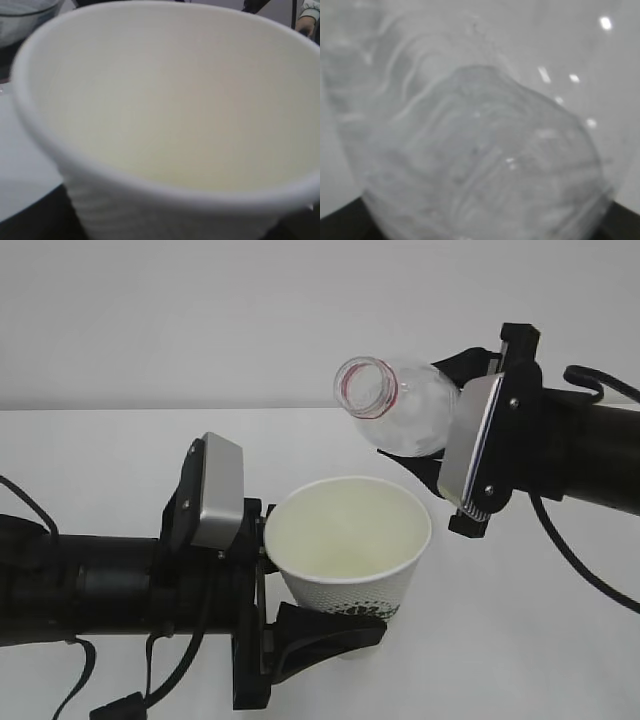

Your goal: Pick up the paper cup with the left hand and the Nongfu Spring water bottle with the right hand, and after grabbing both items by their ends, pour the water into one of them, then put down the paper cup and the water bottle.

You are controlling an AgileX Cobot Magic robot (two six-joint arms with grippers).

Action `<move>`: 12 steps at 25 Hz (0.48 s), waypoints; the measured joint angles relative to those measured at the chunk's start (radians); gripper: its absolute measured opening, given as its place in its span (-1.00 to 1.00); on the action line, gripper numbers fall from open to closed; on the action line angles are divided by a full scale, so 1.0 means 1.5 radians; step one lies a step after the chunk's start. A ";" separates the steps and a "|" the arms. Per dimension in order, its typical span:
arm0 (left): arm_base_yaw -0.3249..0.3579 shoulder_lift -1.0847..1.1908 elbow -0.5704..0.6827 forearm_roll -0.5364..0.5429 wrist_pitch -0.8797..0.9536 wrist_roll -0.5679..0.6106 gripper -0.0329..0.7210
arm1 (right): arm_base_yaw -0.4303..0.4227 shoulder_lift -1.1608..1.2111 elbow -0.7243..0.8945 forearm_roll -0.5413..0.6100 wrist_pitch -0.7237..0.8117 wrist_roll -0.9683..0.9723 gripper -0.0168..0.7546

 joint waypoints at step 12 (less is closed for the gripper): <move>0.000 0.000 -0.029 -0.007 0.000 0.000 0.50 | 0.000 0.000 0.000 0.053 -0.029 -0.093 0.38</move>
